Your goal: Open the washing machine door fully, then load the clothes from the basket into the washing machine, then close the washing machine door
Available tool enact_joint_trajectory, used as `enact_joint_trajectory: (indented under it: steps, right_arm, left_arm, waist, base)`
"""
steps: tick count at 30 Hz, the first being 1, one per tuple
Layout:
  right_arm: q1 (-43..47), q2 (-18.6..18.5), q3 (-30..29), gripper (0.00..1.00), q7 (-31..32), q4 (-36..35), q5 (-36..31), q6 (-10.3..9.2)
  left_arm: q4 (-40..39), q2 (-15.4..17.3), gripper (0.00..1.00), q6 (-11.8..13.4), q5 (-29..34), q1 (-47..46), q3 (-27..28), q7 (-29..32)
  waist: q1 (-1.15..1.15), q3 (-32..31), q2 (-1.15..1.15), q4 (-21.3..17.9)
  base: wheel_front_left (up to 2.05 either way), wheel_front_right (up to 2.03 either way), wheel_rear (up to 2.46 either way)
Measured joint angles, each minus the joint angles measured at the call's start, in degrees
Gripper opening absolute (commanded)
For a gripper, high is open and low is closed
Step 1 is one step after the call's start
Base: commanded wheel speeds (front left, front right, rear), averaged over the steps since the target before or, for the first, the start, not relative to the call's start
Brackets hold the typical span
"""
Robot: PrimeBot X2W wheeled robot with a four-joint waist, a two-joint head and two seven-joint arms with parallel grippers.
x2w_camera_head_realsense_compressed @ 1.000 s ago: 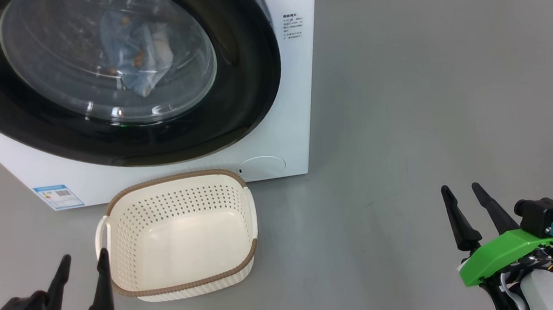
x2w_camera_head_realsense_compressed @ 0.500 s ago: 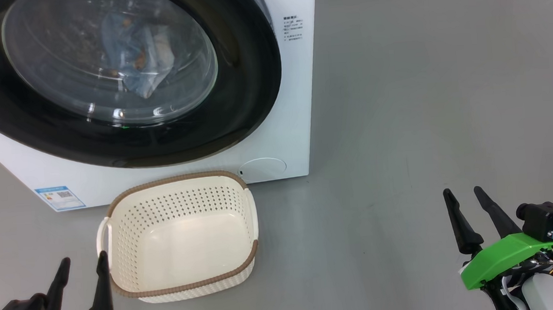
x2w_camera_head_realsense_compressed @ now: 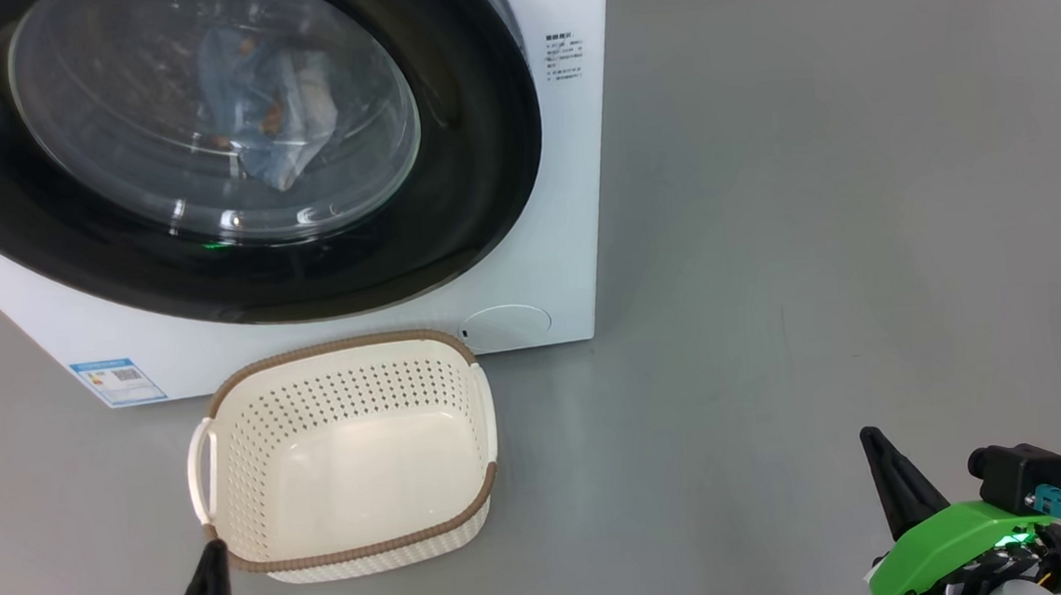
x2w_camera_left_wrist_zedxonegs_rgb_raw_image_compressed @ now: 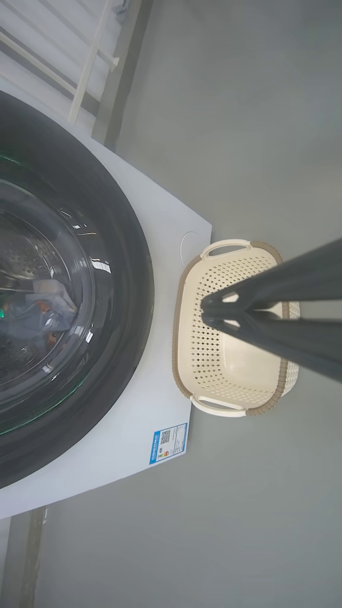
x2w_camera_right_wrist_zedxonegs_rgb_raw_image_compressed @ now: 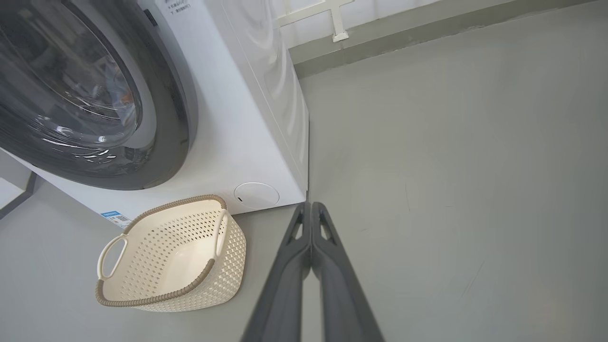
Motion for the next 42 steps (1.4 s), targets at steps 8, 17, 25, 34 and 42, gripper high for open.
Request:
enact_joint_trajectory:
  steps: [8,17,25,34,42]
  right_arm:
    - [0.2,0.1,-0.4,0.0,1.3,-1.1,4.1,0.0]
    - [0.3,0.7,-1.3,0.0,2.6,-2.4,9.0,0.0]
    - [0.4,1.1,-1.9,0.0,4.1,-3.6,13.4,0.0]
    - [0.8,1.4,-2.7,0.0,5.6,-4.9,18.1,0.0]
    - [1.6,1.7,-3.5,0.0,6.9,-6.0,22.2,0.0]
  left_arm:
    - [-0.1,-0.2,0.0,0.0,-4.3,0.0,0.6,1.0]
    - [-0.3,-0.7,0.0,0.0,-8.9,0.0,1.3,2.6]
    - [-0.5,-1.2,0.0,0.0,-13.1,-0.1,2.0,4.0]
    - [-0.9,-1.7,0.0,0.0,-18.1,-0.2,2.7,5.6]
    - [-1.3,-2.2,0.0,0.0,-22.4,-0.2,3.4,6.8]
  waist:
    - [0.01,-0.4,0.0,0.2]
    - [0.01,-0.7,0.0,0.5]
    - [0.01,-1.0,0.0,0.7]
    - [0.01,-1.4,0.0,1.0]
    - [0.0,-1.7,0.0,1.2]
  base:
    - [0.0,0.0,0.0]
    - [0.0,0.0,0.0]
    - [0.0,0.0,0.0]
    - [0.0,0.0,0.0]
    - [0.0,0.0,0.0]
